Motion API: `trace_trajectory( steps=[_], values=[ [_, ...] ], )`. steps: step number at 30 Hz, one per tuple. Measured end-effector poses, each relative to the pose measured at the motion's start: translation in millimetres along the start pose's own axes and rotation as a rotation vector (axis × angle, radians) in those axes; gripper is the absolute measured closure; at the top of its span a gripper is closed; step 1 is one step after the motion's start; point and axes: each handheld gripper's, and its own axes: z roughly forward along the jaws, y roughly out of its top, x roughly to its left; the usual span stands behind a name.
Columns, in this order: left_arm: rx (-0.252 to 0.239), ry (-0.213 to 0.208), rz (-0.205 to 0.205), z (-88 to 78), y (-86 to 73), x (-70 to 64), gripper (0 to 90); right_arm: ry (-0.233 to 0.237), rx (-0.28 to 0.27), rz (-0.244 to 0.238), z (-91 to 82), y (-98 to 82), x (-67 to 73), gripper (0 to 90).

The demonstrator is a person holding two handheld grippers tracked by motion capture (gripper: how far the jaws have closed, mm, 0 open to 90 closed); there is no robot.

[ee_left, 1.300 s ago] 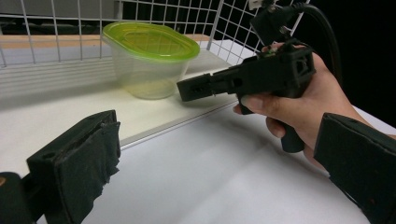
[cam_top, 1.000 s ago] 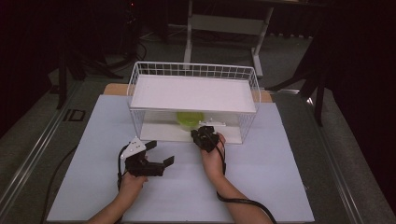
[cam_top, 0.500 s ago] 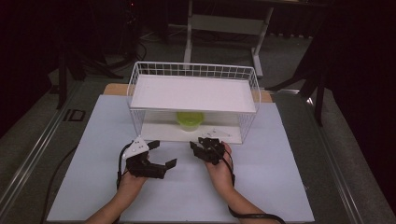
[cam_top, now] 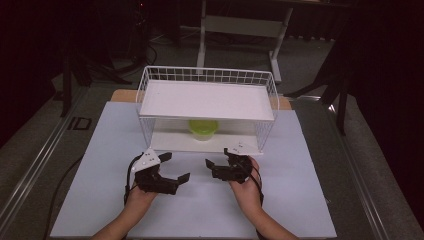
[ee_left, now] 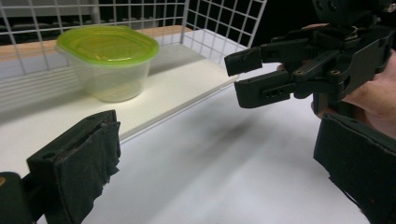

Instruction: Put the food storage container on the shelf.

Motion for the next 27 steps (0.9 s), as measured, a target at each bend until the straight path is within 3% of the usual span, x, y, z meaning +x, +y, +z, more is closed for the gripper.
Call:
trace_trajectory(
  steps=[10,22,27],
  values=[
    [0.005,0.003,0.006,-12.9,-2.0,-4.9,1.5,-0.010,0.000,-0.013,-22.5,-11.0,-7.0,15.5],
    [0.017,0.046,-0.015,-32.9,-13.8,5.3,1.4,-0.021,0.004,-0.029,-50.8,-27.5,-15.0,15.5],
    [0.033,0.074,-0.023,-41.8,-19.8,10.9,1.4,-0.028,0.008,-0.011,-64.8,-35.3,-20.9,15.5]
  ],
)
